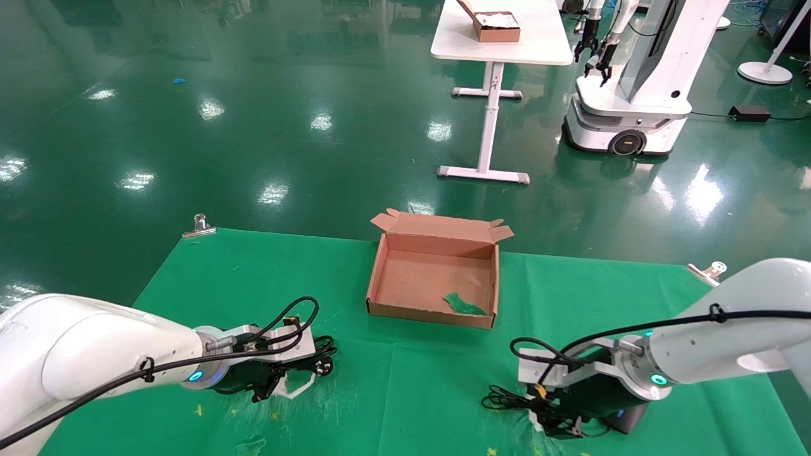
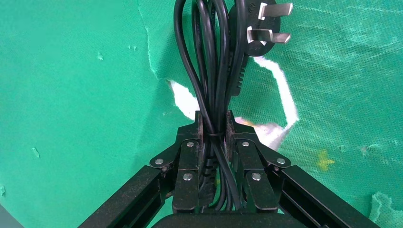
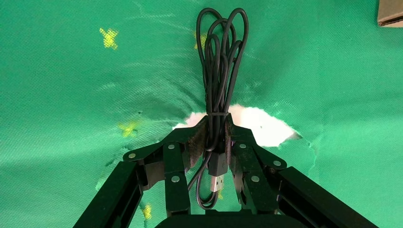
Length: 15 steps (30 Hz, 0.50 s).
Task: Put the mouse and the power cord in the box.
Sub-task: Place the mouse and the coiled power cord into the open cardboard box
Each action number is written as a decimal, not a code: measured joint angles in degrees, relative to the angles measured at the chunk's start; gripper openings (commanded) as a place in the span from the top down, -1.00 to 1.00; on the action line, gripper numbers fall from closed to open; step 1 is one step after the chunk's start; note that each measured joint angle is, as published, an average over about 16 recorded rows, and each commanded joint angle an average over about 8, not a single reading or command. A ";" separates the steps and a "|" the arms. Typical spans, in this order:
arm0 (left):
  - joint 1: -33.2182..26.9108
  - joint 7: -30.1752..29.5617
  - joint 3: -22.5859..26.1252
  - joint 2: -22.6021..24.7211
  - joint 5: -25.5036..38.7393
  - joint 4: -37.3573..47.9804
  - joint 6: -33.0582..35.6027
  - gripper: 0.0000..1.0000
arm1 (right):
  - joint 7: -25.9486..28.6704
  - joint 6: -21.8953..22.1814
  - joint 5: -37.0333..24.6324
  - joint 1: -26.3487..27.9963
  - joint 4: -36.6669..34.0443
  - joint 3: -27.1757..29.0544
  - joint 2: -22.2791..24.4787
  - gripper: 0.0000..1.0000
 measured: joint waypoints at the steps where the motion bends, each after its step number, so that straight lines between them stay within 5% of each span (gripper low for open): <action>1: -0.20 0.05 -0.13 -0.07 -0.28 -0.13 0.15 1.00 | 0.00 0.02 -0.14 0.41 0.21 0.02 0.09 1.00; 15: -6.07 1.08 -5.08 0.17 -10.96 -5.42 3.08 1.00 | 2.58 -0.04 -3.43 8.85 7.76 0.65 2.87 1.00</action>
